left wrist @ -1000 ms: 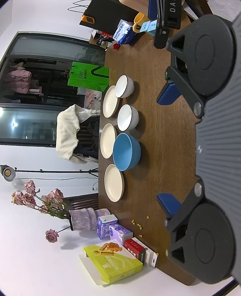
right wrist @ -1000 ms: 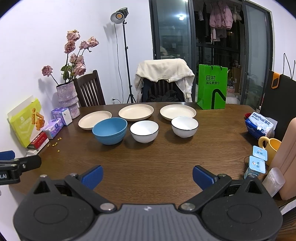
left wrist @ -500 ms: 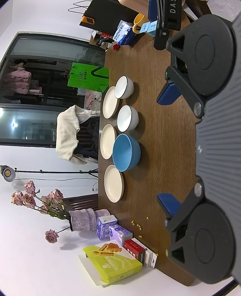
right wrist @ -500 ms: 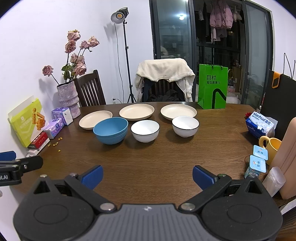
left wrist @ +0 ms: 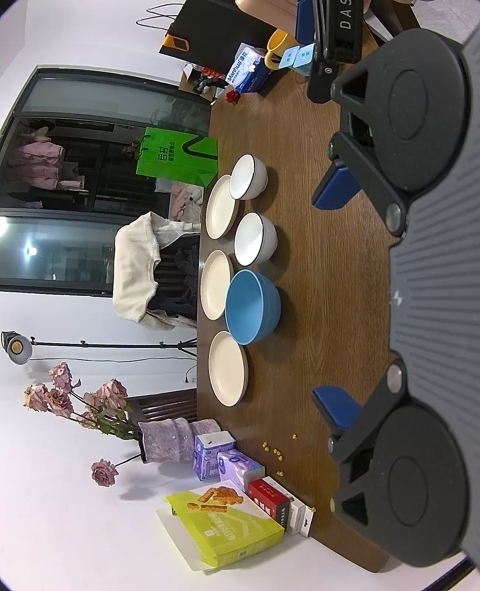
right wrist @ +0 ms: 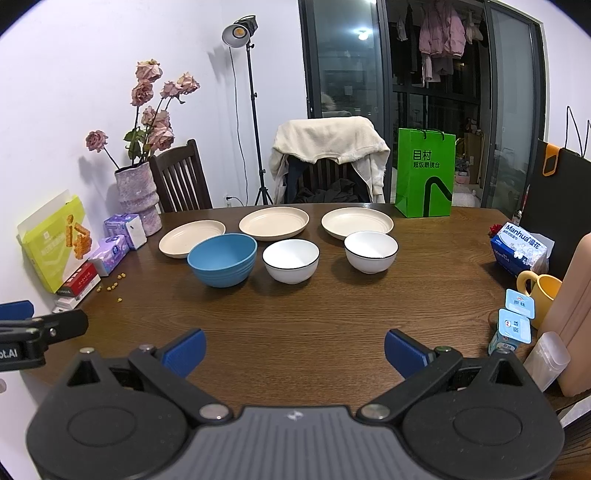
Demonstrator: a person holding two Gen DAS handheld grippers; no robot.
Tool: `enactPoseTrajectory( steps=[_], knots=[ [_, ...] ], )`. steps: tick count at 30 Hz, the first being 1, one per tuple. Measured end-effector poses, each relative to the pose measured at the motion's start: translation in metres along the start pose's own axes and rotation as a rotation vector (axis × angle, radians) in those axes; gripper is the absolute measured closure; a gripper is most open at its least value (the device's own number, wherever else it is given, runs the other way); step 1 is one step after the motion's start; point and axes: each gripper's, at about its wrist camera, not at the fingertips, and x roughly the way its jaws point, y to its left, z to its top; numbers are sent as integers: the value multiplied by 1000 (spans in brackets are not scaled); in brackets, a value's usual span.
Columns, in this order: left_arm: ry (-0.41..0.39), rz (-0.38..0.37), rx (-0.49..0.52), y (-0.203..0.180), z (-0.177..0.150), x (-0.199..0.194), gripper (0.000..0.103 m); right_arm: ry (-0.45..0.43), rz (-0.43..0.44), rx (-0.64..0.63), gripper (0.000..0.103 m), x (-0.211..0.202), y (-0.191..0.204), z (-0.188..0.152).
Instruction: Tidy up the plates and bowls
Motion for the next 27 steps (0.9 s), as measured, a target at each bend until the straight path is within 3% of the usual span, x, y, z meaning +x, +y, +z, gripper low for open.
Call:
enactPoseTrajectory(
  steps=[27],
  knots=[
    [14,18,-6,-1,1,3,0,17,30,-2,0,1,8,3]
  ],
)
